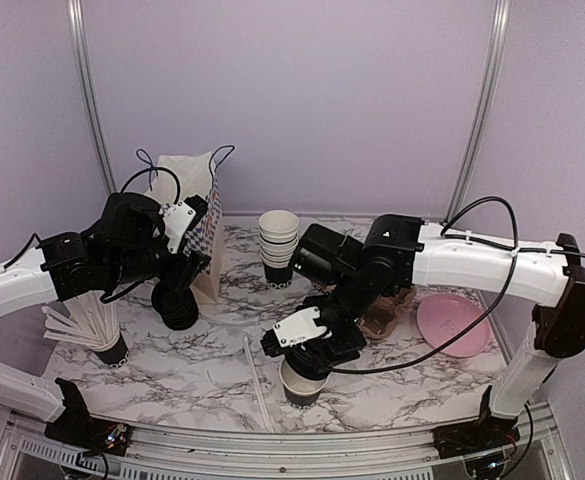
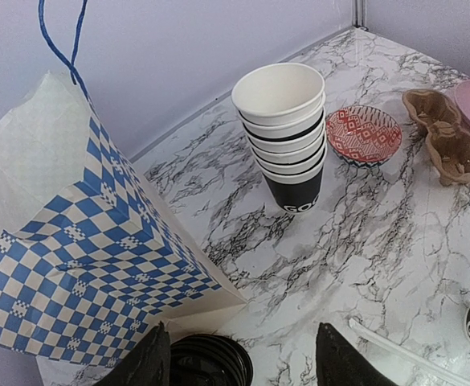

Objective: Pack the takeout coffee

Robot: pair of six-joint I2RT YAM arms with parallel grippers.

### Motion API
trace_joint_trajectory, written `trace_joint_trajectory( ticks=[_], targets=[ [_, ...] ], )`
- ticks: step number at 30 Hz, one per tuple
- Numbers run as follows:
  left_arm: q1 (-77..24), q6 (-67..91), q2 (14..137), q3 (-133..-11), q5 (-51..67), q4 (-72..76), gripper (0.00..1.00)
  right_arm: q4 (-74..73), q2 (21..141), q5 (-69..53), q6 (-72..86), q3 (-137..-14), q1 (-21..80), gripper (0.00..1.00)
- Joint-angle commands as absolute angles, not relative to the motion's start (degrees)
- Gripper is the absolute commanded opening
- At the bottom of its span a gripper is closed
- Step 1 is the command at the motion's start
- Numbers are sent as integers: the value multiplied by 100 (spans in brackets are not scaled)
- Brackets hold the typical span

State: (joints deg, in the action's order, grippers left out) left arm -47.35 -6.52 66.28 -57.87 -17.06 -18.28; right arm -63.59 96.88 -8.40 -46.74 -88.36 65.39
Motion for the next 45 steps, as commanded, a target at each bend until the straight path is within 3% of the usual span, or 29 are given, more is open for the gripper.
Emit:
trace_joint_trajectory(
  ticks=[1, 18, 26, 30, 40, 45],
  targets=[
    [-4699, -684, 6623, -5722, -1767, -1821, 63, -6470, 9721, -854, -4647, -9018, 6630, 64],
    [-4695, -659, 6662, -5739, -1682, -1844, 63, -6494, 9994, -844, -4546, -9152, 6782, 66],
    [-4702, -655, 6667, -5739, -1624, -1856, 62, -6477, 10067, -814, -4493, -9245, 6819, 74],
    [-4702, -647, 6687, -5746, -1600, -1855, 63, -6469, 10074, -816, -4492, -9255, 6820, 82],
    [-4711, -364, 6814, -5867, -1636, -1886, 63, -6490, 9589, -792, -4428, -9299, 6747, 87],
    [-4867, 715, 7176, -6628, -504, -2589, 60, -6001, 8947, -1427, -3999, -8860, 5859, 87]
  ],
)
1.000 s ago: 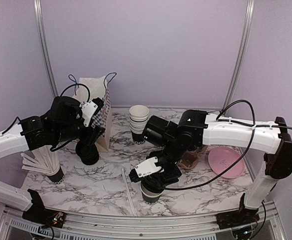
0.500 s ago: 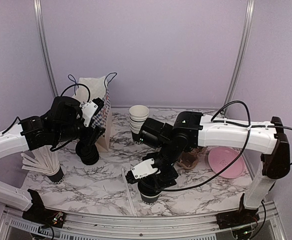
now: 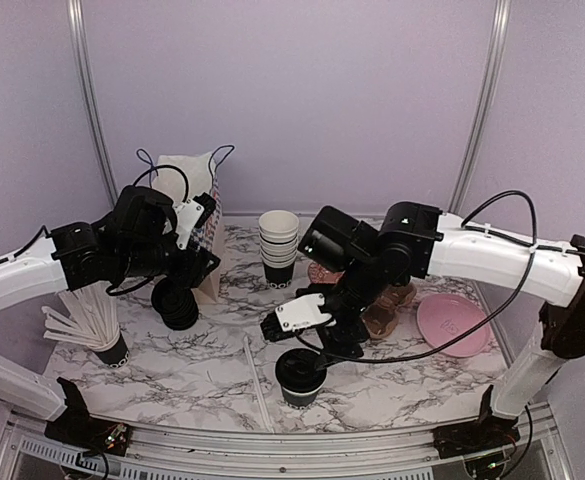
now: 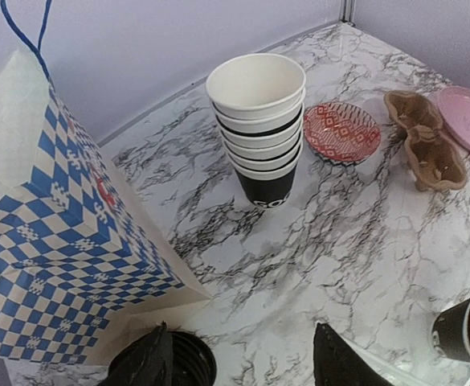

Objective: Pack the takeout coffee

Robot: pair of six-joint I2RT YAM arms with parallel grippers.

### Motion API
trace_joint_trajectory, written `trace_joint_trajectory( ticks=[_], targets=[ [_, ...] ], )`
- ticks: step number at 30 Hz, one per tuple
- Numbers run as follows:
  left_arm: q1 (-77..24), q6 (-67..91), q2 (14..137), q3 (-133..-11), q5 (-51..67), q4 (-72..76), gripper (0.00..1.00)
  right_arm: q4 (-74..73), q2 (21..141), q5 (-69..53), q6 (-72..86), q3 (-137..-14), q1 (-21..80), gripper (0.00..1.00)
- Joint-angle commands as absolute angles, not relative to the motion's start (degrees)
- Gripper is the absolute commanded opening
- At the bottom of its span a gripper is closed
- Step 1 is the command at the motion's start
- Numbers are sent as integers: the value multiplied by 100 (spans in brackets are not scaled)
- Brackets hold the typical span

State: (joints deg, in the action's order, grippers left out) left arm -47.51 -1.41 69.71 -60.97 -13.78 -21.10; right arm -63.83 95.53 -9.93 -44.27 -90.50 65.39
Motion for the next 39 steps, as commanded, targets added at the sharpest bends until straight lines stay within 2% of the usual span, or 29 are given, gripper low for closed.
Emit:
trace_joint_trajectory(
  ticks=[1, 6, 11, 17, 24, 30, 39],
  targets=[
    [-4953, 879, 7225, -6681, -301, -2637, 59, -5802, 8807, -1563, -3832, -8697, 5625, 86],
    [-5401, 1712, 7685, -6833, 594, -2860, 58, -5334, 8332, -2586, -3147, -7771, 4477, 83],
    [-5908, 2104, 8284, -6746, 602, -2889, 60, -5158, 8232, -3796, -2704, -6910, 3807, 80],
    [-6257, 2377, 8658, -6588, 672, -2639, 60, -5104, 8375, -4742, -2844, -6185, 3758, 79],
    [-6284, 2659, 8644, -6425, 1005, -2243, 56, -5181, 8738, -5515, -3058, -6064, 3770, 77],
    [-6317, 2917, 8467, -6183, 1137, -1851, 55, -5216, 9004, -5709, -3163, -6132, 3931, 75],
    [-6588, 2813, 9010, -6428, 1330, -1702, 54, -5379, 9484, -5932, -3308, -6372, 4375, 73]
  ],
)
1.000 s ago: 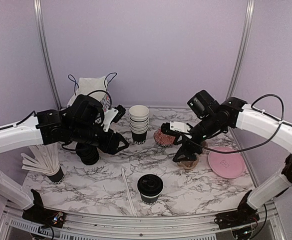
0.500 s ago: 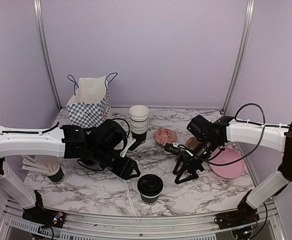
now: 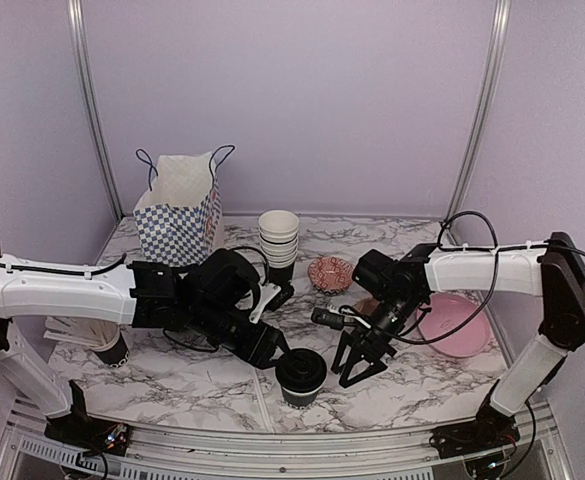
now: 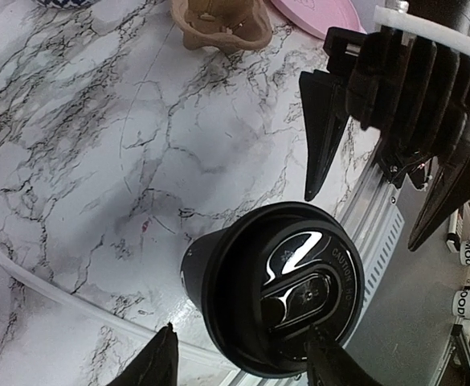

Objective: Pack the takeout coffee

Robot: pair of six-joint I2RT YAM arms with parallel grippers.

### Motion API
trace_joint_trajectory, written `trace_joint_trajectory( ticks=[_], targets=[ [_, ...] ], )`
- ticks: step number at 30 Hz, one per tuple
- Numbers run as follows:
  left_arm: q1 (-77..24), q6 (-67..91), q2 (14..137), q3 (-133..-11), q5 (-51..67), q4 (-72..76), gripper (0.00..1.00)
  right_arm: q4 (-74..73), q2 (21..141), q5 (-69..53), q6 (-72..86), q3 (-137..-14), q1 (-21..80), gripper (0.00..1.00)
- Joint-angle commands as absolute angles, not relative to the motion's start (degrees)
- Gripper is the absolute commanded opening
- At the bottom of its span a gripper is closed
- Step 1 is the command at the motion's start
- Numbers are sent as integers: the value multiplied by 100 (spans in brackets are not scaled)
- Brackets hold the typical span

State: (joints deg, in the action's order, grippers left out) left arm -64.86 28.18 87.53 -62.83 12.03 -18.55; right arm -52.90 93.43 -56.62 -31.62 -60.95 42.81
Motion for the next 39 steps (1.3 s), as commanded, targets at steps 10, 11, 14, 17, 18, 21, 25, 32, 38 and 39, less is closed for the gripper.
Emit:
trace_joint_trajectory(
  ticks=[10, 11, 14, 17, 18, 21, 25, 32, 38, 39],
  targets=[
    [-6667, 2790, 9220, -6418, 1357, -1672, 50, -5532, 10005, -6224, -3324, -6731, 4423, 66],
    [-6678, 2780, 9238, -6416, 1368, -1671, 50, -5557, 10062, -6241, -3321, -6766, 4427, 65],
    [-6683, 2772, 9263, -6384, 1404, -1670, 49, -5611, 10210, -6339, -3316, -6832, 4419, 63],
    [-6693, 2777, 9268, -6347, 1430, -1672, 48, -5606, 10314, -6342, -3233, -6877, 4408, 61],
    [-6695, 2777, 9264, -6334, 1447, -1670, 48, -5592, 10342, -6330, -3195, -6889, 4405, 60],
    [-6705, 2777, 9264, -6319, 1495, -1677, 48, -5585, 10453, -6338, -3118, -6929, 4364, 60],
    [-6715, 2777, 9272, -6302, 1547, -1670, 50, -5678, 10564, -6440, -3115, -7038, 4290, 66],
    [-6713, 2795, 9249, -6311, 1518, -1680, 52, -5666, 10754, -6304, -2973, -7203, 4247, 63],
    [-6711, 2837, 9076, -6240, 1355, -1689, 53, -5476, 10785, -5996, -2765, -7438, 4221, 55],
    [-6715, 2845, 9038, -6220, 1298, -1698, 53, -5420, 10778, -5963, -2727, -7476, 4216, 55]
  ],
)
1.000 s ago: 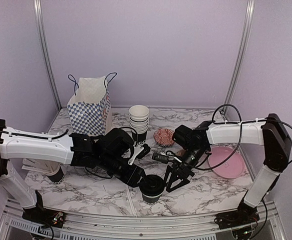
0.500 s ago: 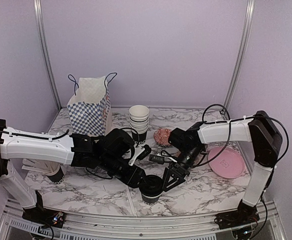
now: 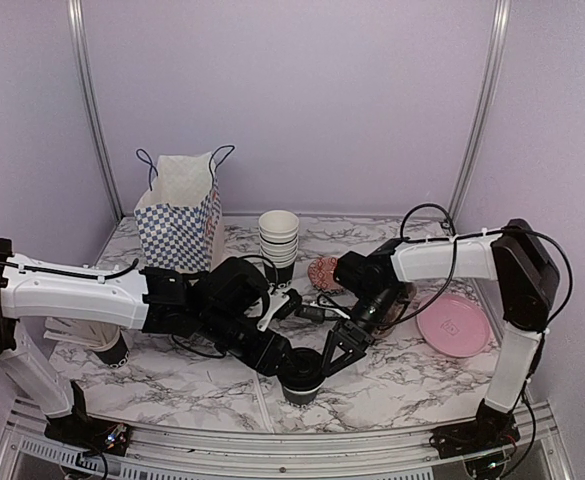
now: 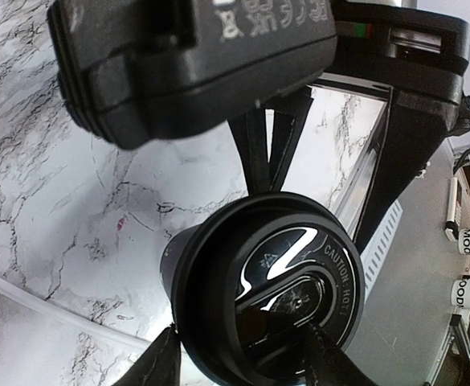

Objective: Pack the takeout coffee

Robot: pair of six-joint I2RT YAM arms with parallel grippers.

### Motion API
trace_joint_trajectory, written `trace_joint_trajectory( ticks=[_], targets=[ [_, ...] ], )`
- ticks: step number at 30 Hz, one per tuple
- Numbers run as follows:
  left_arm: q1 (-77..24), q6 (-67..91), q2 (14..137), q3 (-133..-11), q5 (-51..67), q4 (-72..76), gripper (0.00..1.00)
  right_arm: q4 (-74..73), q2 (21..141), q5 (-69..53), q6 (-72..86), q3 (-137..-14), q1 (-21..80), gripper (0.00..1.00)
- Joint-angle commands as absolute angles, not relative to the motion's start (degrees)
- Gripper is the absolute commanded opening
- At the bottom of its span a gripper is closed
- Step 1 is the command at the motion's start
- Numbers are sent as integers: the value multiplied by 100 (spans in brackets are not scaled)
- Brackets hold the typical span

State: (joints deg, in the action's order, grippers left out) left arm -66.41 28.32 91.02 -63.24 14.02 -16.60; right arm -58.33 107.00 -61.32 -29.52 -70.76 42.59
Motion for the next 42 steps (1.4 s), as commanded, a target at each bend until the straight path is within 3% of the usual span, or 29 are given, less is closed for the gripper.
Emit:
trace_joint_trajectory(
  ticks=[1, 7, 14, 21, 29, 34, 37, 42],
  targets=[
    [-6715, 2855, 9009, -6210, 1253, -1703, 54, -5382, 10783, -5932, -2688, -7531, 4213, 55],
    [-6713, 2873, 8858, -6197, 1068, -1697, 57, -5584, 10707, -6059, -2885, -7677, 4149, 59],
    [-6710, 2870, 8800, -6200, 825, -1697, 62, -5417, 10169, -5753, -2815, -7298, 3947, 72],
    [-6700, 2854, 8915, -6325, 731, -1705, 62, -5361, 10030, -5527, -2793, -7092, 3867, 72],
    [-6688, 2929, 8577, -6356, 418, -1799, 62, -5348, 9689, -5381, -2686, -6634, 3856, 59],
    [-6649, 2997, 8812, -6494, 615, -1796, 48, -5523, 9729, -5754, -2935, -6614, 3874, 50],
    [-6650, 3030, 8972, -6521, 732, -1797, 46, -5715, 9867, -5974, -3111, -6746, 3892, 45],
    [-6661, 3054, 8988, -6504, 907, -1805, 46, -5864, 10000, -6161, -3286, -6879, 4042, 44]
  ],
)
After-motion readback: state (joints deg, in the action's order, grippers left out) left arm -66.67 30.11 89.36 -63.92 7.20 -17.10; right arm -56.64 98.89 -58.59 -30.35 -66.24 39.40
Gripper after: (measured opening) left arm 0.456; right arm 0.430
